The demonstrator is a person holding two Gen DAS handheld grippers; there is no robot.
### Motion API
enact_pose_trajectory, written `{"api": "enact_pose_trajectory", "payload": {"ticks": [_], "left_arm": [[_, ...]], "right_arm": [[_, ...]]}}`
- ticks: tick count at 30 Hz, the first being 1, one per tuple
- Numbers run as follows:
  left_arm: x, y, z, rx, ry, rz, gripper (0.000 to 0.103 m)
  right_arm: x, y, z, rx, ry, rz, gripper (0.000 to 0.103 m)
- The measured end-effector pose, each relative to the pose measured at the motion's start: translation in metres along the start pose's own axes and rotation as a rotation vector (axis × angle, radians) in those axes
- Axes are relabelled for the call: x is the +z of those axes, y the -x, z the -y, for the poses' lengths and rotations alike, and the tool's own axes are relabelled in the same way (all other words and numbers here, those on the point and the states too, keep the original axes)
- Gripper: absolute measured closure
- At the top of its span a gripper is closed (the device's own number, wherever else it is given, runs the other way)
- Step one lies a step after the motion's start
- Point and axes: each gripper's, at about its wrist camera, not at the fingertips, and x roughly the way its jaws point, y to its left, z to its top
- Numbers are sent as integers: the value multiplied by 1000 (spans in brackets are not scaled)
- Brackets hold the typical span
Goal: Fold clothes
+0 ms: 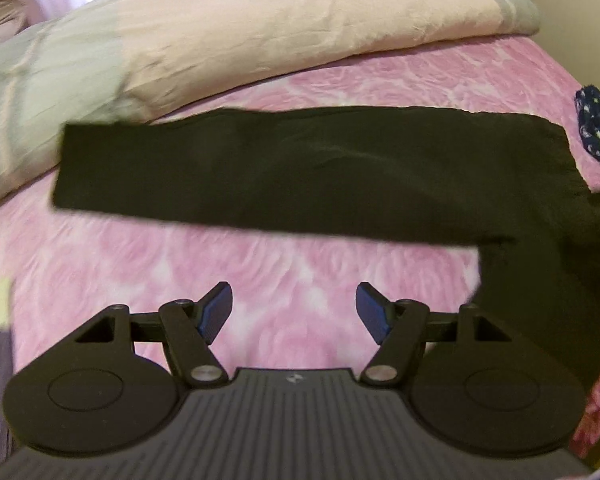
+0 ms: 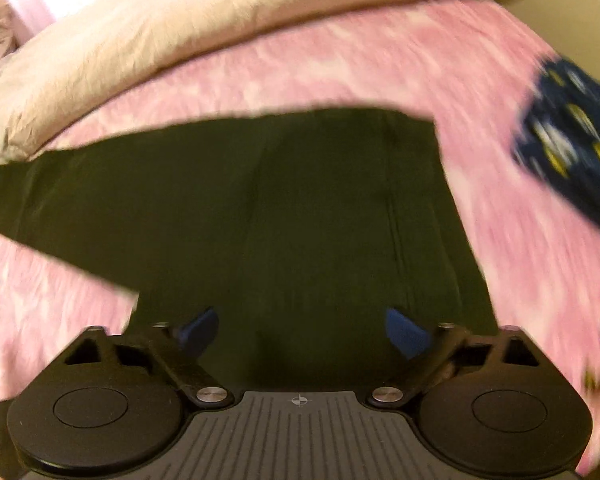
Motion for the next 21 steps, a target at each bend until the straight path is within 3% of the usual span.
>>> {"api": "enact_pose_trajectory", "payload": {"ticks": [8, 14, 18, 21], "left_arm": [[83, -98, -11, -75, -220, 106, 39], [130, -151, -43, -98, -395, 119, 39], [151, -183, -62, -135, -511, 57, 39], [162, -207, -80, -159, -543, -21, 39]], "right_arm": [[108, -70, 11, 71, 249, 101, 14], [151, -112, 19, 174, 466, -5, 14], [160, -131, 30, 254, 522, -93, 14], [161, -143, 36, 278, 540, -149, 15]]}}
